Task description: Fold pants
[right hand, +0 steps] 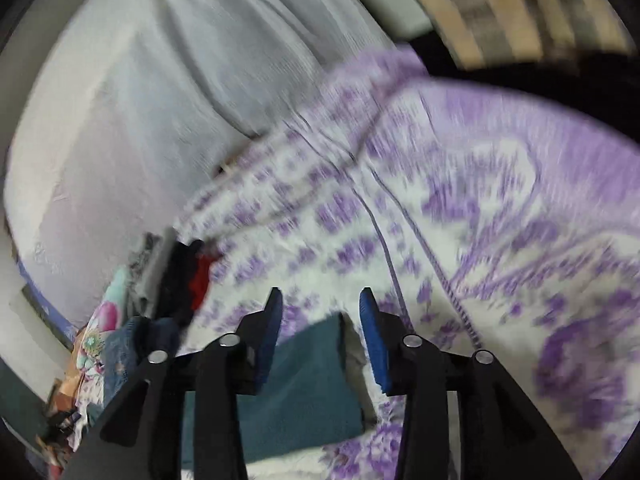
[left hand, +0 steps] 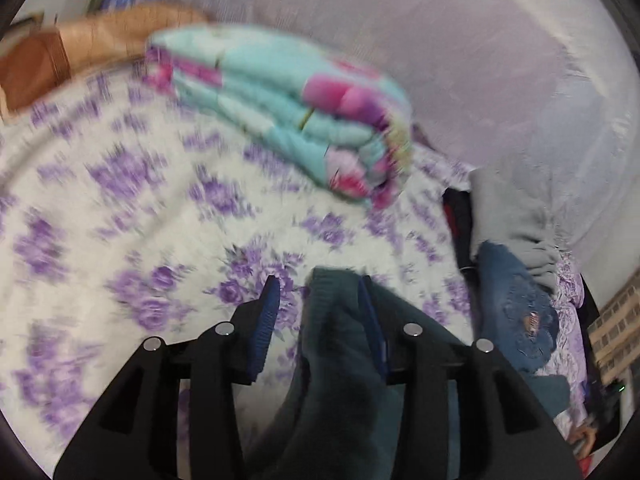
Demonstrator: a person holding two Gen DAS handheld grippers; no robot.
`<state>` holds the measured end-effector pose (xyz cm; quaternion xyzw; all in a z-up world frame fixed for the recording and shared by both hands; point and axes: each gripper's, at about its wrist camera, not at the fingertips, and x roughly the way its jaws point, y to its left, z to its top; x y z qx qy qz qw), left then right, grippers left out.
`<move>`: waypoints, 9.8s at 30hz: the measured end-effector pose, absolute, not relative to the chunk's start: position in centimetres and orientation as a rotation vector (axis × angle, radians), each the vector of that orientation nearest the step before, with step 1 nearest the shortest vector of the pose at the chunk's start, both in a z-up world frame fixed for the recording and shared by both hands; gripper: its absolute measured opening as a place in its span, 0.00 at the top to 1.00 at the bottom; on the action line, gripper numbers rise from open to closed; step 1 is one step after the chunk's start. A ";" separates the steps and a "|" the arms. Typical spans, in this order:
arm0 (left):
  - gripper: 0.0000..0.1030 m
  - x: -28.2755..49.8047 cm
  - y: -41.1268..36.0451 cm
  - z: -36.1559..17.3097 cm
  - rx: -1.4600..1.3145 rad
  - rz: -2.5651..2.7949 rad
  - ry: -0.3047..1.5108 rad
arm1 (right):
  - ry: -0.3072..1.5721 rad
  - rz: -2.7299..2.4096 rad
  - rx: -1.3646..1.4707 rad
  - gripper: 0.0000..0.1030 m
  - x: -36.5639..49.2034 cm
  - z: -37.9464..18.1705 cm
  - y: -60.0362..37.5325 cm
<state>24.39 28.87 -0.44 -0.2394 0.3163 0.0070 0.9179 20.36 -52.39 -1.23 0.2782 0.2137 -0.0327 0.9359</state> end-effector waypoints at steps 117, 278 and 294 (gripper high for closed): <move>0.95 6.2 30.8 -3.6 -0.862 -0.232 0.830 | 0.695 0.159 0.826 0.80 -3.6 -1.8 -48.6; 0.91 6.5 29.0 -4.5 -0.760 -0.221 0.860 | 0.568 0.581 -0.641 0.53 -2.1 -4.4 -14.1; 0.94 2.8 29.0 -2.6 -0.707 -0.306 0.833 | 0.568 0.597 -0.666 0.95 -6.4 -1.8 -14.9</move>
